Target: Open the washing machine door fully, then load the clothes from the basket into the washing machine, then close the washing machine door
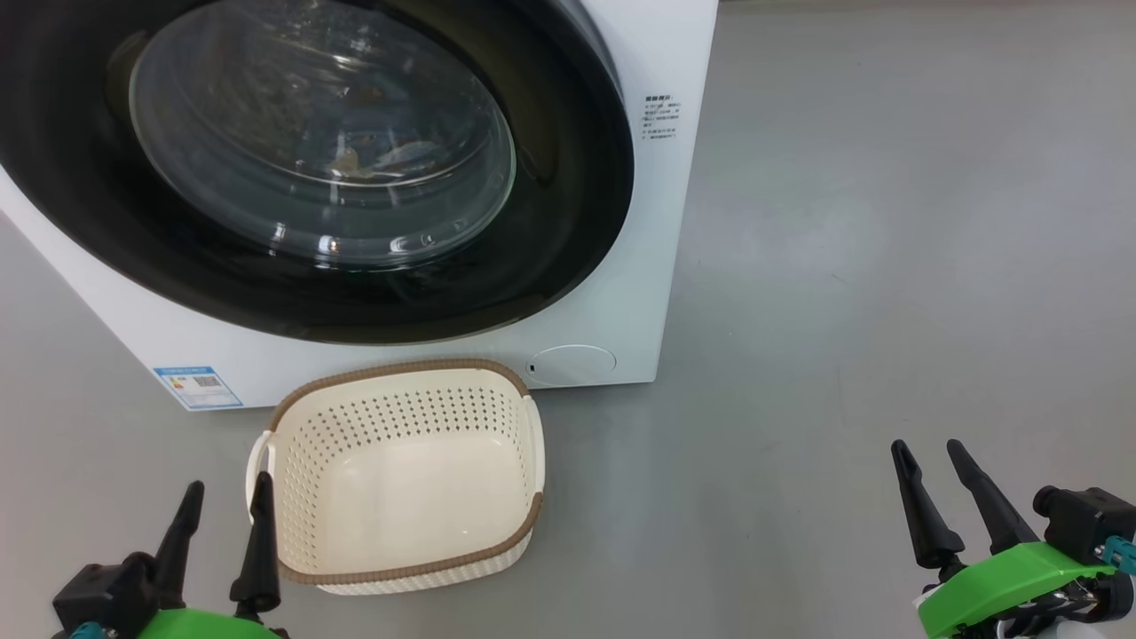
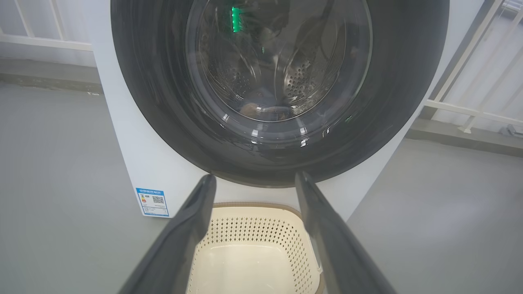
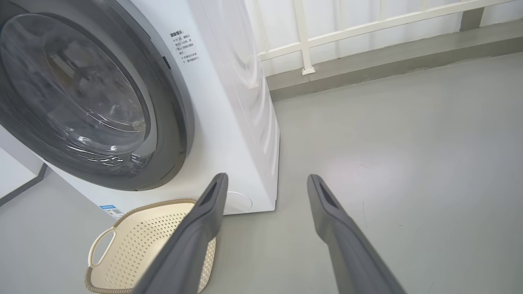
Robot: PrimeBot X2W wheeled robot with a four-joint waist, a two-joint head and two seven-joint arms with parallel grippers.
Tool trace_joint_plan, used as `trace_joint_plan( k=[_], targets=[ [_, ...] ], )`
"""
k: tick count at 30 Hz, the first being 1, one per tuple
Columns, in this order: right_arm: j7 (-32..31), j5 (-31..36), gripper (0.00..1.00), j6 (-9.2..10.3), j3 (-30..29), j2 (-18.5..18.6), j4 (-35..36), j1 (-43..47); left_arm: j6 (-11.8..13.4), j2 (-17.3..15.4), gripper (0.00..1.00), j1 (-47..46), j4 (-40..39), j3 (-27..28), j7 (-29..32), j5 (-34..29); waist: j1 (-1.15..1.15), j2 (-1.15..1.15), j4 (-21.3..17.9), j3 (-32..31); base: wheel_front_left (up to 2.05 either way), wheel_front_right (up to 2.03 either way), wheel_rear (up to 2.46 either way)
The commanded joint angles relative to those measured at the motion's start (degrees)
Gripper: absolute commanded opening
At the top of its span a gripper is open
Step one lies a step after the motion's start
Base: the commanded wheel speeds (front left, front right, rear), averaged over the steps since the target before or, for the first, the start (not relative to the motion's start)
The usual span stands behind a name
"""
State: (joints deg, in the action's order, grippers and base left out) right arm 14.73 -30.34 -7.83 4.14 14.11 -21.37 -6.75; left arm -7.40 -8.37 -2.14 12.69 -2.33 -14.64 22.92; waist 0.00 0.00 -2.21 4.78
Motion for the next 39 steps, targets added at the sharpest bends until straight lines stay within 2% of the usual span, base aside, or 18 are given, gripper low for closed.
trace_joint_plan(
  k=[1, 17, 18, 25, 29, 33, 39],
  targets=[
    [0.27, 0.72, 1.0, 0.34, 0.86, 0.55, 1.34, 0.1, -0.09, -1.38, 1.0, -0.7, -1.65, 2.24, -0.36, -0.53, 0.0, 0.0, 0.06, 0.12, 0.0, 0.0, 0.0],
    [0.27, 0.65, 1.0, 0.34, 1.44, 0.43, 1.36, 0.13, -0.09, -0.54, 1.0, -0.22, -1.49, 3.49, -0.36, -1.78, 0.0, 0.0, -0.04, 0.02, 0.0, 0.0, 0.0],
    [0.0, 0.0, 0.0, 0.0, 0.26, -0.23, 0.01, 0.0, 0.0, 0.32, 0.0, 0.14, -0.16, 1.32, 0.0, -1.04, 0.0, 0.0, -0.05, 0.02, 0.0, 0.0, 0.0],
    [-0.54, -1.49, 0.0, 0.0, 0.51, -1.96, -2.28, 0.34, 0.01, 1.97, 0.0, 0.69, 2.19, 0.87, 0.5, 0.7, 0.01, 0.0, -0.03, -0.05, 0.0, 0.0, 0.0],
    [-1.2, -3.51, 0.0, 0.01, 0.16, -2.24, -1.91, 0.44, 0.01, 2.09, 0.0, 0.62, 2.12, 1.11, 1.19, 2.96, 0.13, 0.0, 0.06, -0.36, 0.0, 0.0, 0.0],
    [-1.85, -5.49, 0.0, 0.02, -0.17, -2.52, -1.66, 0.43, 0.0, 2.19, 0.0, 0.44, 2.17, 1.35, 1.84, 5.2, 0.01, 0.0, 0.13, -0.42, 0.0, 0.0, 0.0],
    [-2.84, -8.48, 0.0, 0.04, -0.69, -2.95, -1.23, 0.37, 0.0, 2.35, 0.0, 0.12, 2.19, 1.74, 2.85, 8.57, 0.0, 0.0, 0.24, -0.6, 0.0, 0.0, 0.0]
  ],
)
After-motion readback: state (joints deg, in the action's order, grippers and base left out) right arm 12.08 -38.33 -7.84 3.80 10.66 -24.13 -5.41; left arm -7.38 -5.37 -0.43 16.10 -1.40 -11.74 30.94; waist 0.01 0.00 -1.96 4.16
